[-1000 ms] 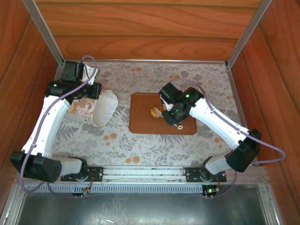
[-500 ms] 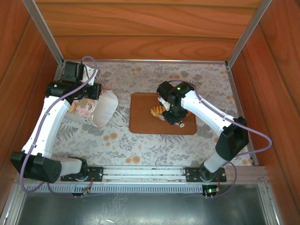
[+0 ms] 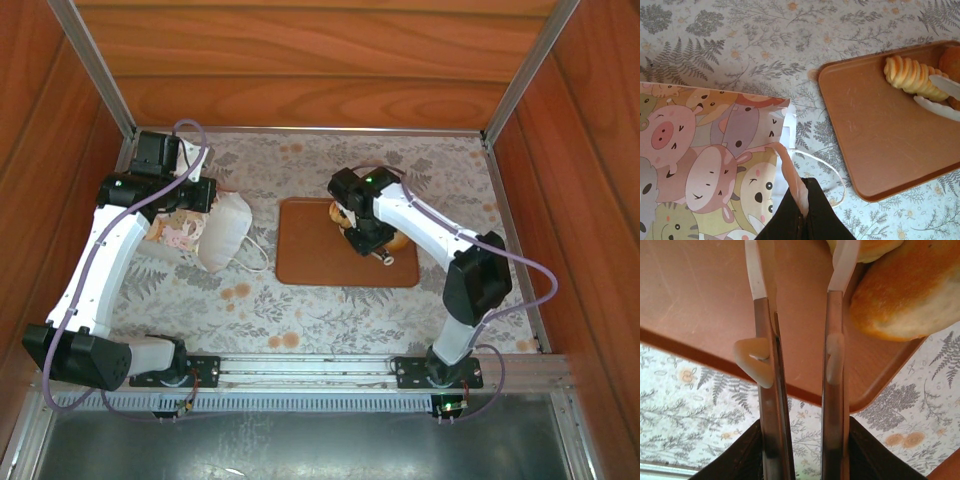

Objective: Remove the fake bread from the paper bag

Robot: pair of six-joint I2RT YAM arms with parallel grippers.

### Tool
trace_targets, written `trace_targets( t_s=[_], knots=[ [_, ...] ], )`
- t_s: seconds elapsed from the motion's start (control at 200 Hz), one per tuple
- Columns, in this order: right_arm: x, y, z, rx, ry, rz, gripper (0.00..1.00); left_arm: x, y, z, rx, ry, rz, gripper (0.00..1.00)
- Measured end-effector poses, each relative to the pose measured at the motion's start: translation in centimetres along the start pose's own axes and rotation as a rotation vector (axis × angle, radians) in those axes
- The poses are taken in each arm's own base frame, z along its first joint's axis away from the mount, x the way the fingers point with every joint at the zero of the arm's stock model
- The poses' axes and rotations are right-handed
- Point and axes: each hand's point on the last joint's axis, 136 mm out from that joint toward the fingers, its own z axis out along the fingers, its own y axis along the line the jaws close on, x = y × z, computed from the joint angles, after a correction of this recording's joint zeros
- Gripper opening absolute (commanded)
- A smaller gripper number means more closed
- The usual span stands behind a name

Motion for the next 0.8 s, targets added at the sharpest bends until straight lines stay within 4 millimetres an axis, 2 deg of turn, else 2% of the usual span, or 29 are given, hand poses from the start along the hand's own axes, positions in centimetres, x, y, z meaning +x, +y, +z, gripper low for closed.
trace_targets(
  t_s=[0.3,0.575,0.655,0.8],
  knots=[
    [-0.8,-0.7,-0.4,0.033,-0.008,-0.005,0.38,0.0,0.0,0.0,-0.002,0.000,0.000,0.00],
    [-1.0,-0.8,-2.3,0.015,-0.050,-0.027,0.39,0.0,0.1,0.0,-0.003,-0.001,0.001,0.00],
    [-1.4,-0.9,-3.1,0.015,-0.073,-0.030,0.33,0.0,0.1,0.0,-0.003,0.000,0.000,0.00],
    [-1.2,-0.8,-3.8,-0.007,-0.072,-0.026,0.30,0.0,0.1,0.0,-0.003,-0.001,0.000,0.00]
  ],
)
